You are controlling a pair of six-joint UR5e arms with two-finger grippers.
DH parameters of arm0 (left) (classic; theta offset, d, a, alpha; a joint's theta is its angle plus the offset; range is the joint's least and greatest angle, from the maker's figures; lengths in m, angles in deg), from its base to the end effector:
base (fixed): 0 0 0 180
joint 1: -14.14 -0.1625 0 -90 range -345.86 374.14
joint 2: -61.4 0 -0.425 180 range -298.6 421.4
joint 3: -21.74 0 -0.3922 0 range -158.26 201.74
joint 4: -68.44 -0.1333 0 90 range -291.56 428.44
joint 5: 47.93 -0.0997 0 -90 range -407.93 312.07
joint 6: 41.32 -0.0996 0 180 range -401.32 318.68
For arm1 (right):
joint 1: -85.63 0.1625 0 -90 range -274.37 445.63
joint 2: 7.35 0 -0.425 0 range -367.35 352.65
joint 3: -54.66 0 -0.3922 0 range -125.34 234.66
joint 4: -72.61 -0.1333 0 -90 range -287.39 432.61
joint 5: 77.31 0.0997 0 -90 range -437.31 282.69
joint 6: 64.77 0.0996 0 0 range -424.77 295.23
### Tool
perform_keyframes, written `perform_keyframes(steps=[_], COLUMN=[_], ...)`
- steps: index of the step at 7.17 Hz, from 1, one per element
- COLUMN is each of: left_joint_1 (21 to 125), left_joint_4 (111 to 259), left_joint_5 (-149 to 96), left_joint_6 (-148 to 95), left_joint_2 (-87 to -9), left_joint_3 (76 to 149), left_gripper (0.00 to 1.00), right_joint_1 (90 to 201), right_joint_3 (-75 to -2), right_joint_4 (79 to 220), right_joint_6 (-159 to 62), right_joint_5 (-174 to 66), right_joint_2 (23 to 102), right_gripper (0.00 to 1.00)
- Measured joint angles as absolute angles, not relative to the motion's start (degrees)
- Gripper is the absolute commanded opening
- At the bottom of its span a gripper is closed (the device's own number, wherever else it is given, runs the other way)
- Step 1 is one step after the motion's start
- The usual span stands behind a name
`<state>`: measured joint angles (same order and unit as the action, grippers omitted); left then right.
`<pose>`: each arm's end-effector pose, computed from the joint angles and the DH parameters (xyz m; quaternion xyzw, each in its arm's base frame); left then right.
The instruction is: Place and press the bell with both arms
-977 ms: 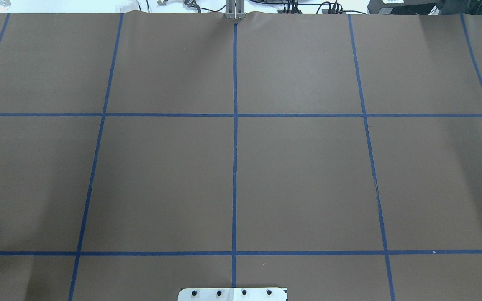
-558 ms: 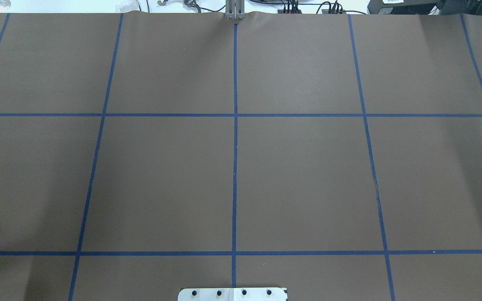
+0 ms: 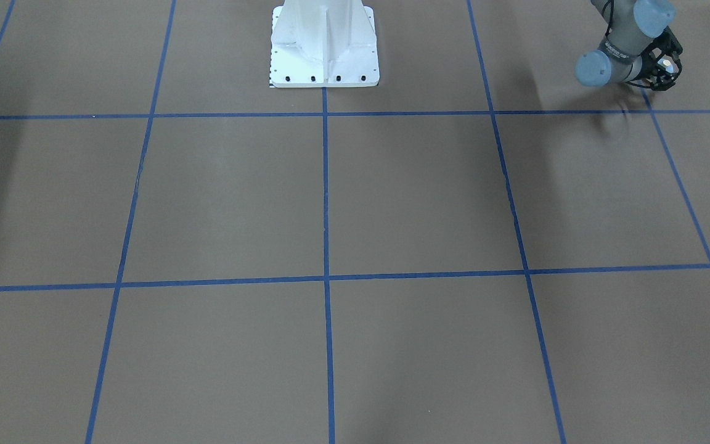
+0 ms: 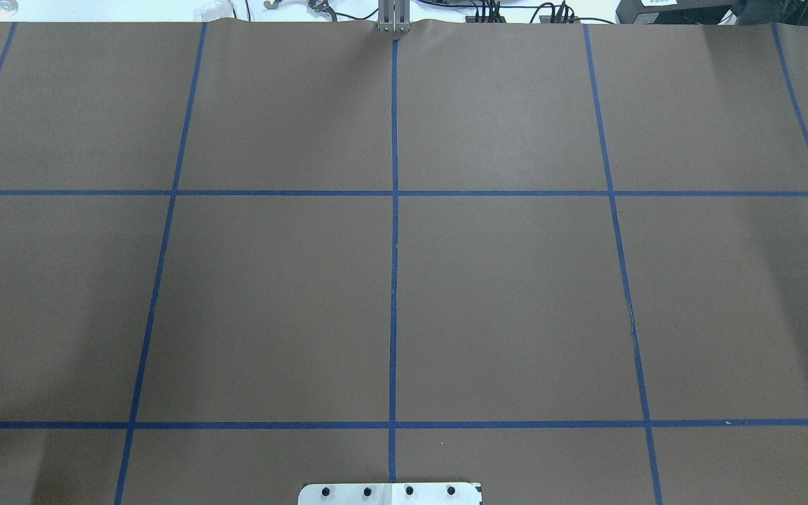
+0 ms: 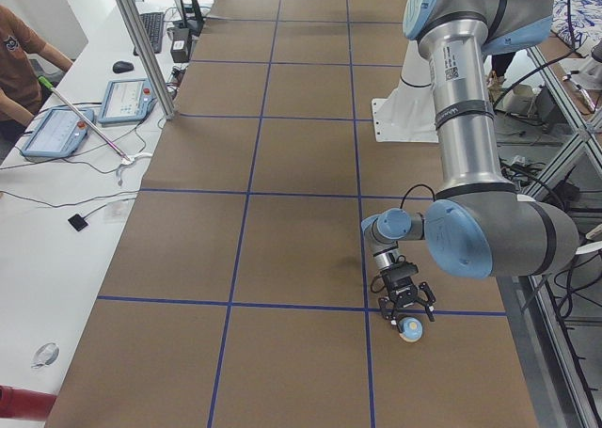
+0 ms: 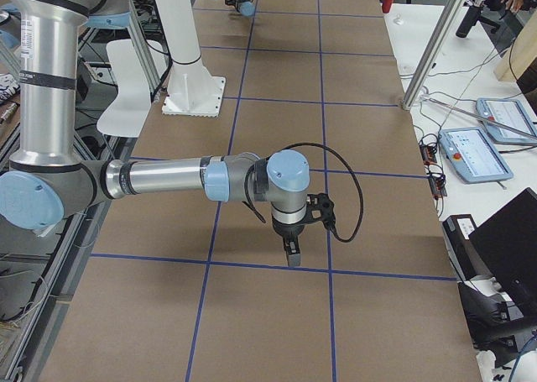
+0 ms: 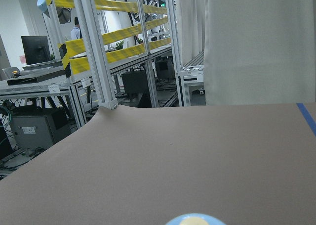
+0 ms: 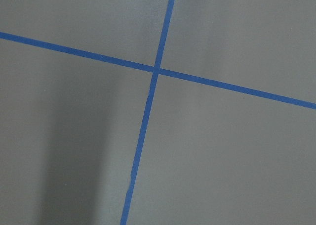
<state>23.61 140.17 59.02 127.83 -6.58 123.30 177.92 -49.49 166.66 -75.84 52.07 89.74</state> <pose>0.2472 -0.1469 0.7592 0.0230 -0.2830 -0.6955 0.6601 0.0876 -0.4372 0.6077 0.0637 -0.3317 -0.0809 0.9378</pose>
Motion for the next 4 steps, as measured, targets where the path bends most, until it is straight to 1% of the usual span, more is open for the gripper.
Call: perform_keyframes(steps=[4], left_joint_1=[23.28], left_joint_4=[140.36], left_joint_5=[57.61], left_joint_6=[129.66], left_joint_2=[-7.21], left_joint_3=[122.67], left_gripper=[1.0], right_joint_1=[177.92], right_joint_3=[-49.42], right_joint_4=[166.66], right_joint_6=[-75.84], right_joint_5=[51.91], right_joint_2=[89.75], right_gripper=[1.0])
